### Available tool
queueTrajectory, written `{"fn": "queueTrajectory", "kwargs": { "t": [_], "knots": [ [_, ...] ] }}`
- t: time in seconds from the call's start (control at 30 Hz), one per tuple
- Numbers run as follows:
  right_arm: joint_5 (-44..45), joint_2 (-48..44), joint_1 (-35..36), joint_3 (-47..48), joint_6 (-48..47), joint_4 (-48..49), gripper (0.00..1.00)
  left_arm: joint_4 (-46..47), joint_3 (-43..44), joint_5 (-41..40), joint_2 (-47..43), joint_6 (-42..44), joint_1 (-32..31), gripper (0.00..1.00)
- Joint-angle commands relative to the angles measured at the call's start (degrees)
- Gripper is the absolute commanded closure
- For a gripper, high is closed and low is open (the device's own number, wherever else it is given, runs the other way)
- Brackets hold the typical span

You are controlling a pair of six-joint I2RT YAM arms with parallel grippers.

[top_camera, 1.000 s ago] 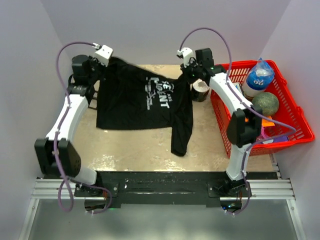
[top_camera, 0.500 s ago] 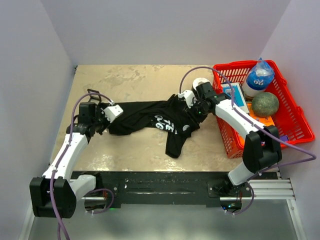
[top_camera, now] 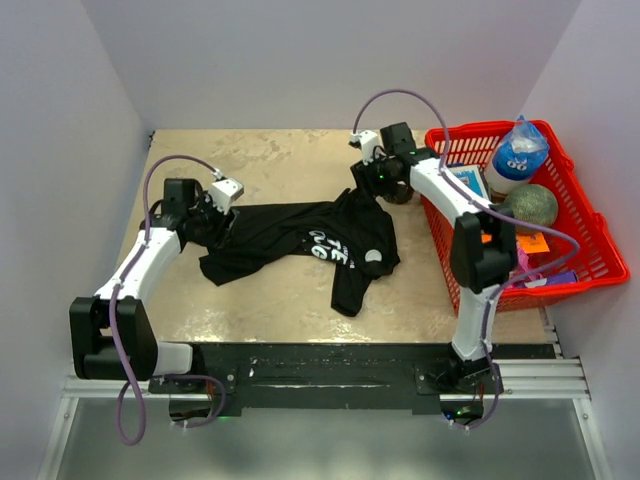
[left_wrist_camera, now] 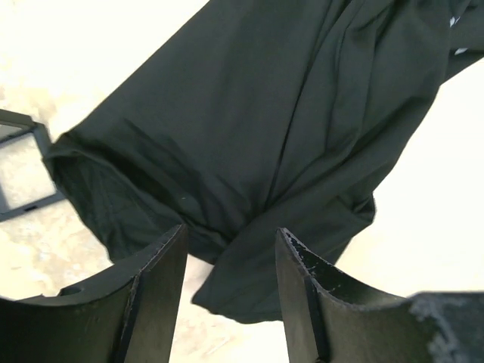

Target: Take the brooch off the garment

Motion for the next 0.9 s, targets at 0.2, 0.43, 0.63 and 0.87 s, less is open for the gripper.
{"fn": "queueTrajectory", "kwargs": {
  "t": [0.2, 0.43, 0.63, 0.87],
  "knots": [
    [8.31, 14.11, -0.53, 14.77, 6.96, 3.98, 0.51, 1.11, 3.26, 1.81, -2.02, -6.44, 0.42, 0.45],
    [8.57, 18.69, -0.70, 14.78, 7.22, 3.36, 0.54, -0.91, 1.42, 1.28, -2.11, -3.64, 0.42, 0.45],
    [4.80, 14.48, -0.79, 14.25, 8.10, 4.59, 0.54, -2.85, -1.83, -6.88, -1.58, 1.55, 0.51, 0.44],
    [12.09, 15.17, -0.88, 13.82, 6.44, 5.03, 0.52, -5.39, -4.12, -12.79, 0.00, 1.47, 1.39, 0.30]
  ]
}}
